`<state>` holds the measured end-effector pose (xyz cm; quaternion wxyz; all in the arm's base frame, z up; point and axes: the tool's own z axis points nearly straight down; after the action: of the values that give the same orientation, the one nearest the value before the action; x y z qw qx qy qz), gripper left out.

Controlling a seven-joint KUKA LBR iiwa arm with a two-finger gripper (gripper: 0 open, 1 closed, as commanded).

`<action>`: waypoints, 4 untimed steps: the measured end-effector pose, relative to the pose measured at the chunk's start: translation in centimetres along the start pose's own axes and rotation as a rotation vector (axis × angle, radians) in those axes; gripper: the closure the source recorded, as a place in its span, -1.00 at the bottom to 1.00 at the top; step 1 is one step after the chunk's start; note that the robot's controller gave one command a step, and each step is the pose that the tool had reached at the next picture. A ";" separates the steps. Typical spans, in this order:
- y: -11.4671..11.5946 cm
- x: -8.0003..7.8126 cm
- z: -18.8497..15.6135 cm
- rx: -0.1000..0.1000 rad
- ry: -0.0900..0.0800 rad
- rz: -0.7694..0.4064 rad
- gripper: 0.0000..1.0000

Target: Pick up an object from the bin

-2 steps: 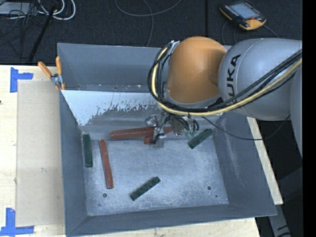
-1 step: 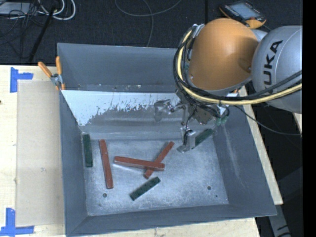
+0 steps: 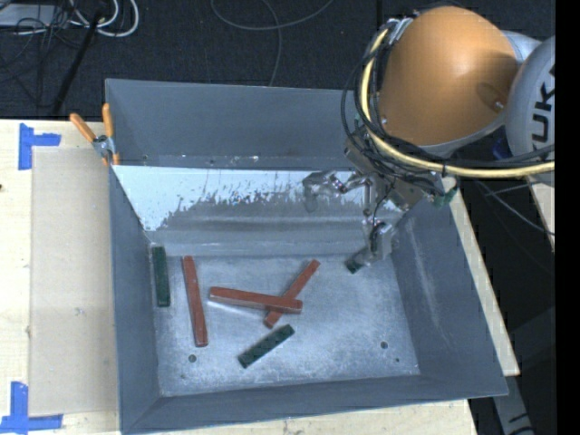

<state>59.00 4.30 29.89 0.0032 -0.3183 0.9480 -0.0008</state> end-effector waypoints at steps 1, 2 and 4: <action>0.9 -1.8 3.0 0.005 -0.006 0.057 -1.00; 2.8 -3.8 9.4 -0.002 0.001 0.074 -1.00; 2.7 -3.8 20.1 -0.004 0.001 0.112 -1.00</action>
Offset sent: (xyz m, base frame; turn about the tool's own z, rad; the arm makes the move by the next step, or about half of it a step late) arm 0.0238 0.0770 -0.1739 -0.0094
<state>60.59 8.74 9.85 0.0024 -0.2646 0.9644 0.0012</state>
